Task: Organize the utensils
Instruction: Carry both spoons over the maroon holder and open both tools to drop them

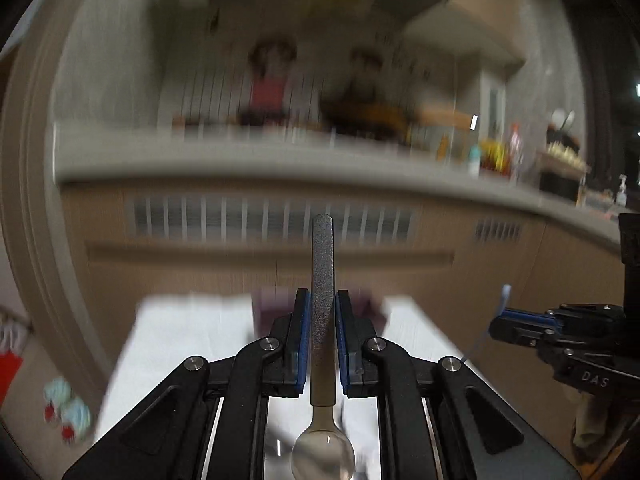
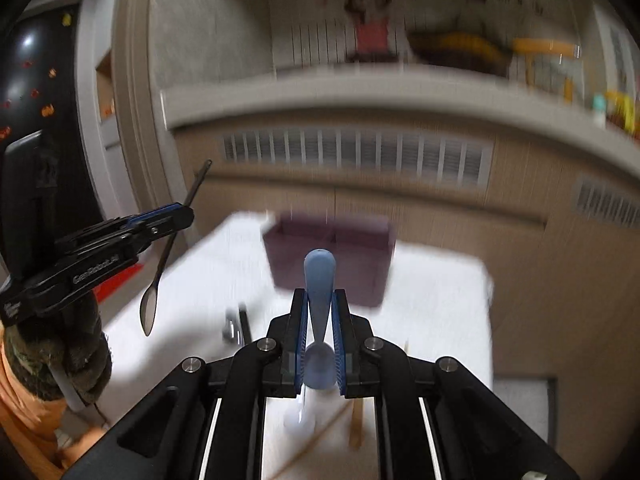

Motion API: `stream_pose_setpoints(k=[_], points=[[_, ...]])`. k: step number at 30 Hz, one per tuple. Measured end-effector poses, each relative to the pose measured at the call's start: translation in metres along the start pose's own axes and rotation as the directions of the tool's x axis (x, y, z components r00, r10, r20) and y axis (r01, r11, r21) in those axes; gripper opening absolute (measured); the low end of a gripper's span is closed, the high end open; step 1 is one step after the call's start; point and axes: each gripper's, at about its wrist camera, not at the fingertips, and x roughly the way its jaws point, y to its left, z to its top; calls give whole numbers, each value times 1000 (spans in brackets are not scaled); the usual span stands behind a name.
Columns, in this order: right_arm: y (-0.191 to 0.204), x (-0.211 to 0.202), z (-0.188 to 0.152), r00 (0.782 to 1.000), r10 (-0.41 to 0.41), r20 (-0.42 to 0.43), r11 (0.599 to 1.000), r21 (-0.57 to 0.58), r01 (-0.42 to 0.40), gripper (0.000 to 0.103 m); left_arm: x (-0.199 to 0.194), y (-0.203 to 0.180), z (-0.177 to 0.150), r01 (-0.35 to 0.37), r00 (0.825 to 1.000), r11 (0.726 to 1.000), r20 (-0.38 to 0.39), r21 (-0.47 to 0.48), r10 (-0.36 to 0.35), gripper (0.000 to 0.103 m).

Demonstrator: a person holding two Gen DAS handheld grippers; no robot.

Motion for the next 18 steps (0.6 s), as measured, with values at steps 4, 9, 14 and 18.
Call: stream_pose_setpoints(k=[4, 9, 14, 18], points=[[1, -10, 66, 993, -27, 116, 999, -37, 31, 12, 4, -9, 46, -18, 980, 999, 199, 30, 12, 12], [-7, 4, 122, 974, -81, 213, 994, -54, 95, 12, 53, -5, 79, -28, 957, 999, 291, 23, 20, 12], [-25, 43, 138, 965, -96, 246, 992, -60, 114, 12, 117, 12, 71, -70, 947, 997, 316, 18, 61, 12], [-42, 86, 136, 974, -86, 210, 994, -44, 97, 12, 170, 22, 51, -79, 964, 997, 254, -21, 82, 12]])
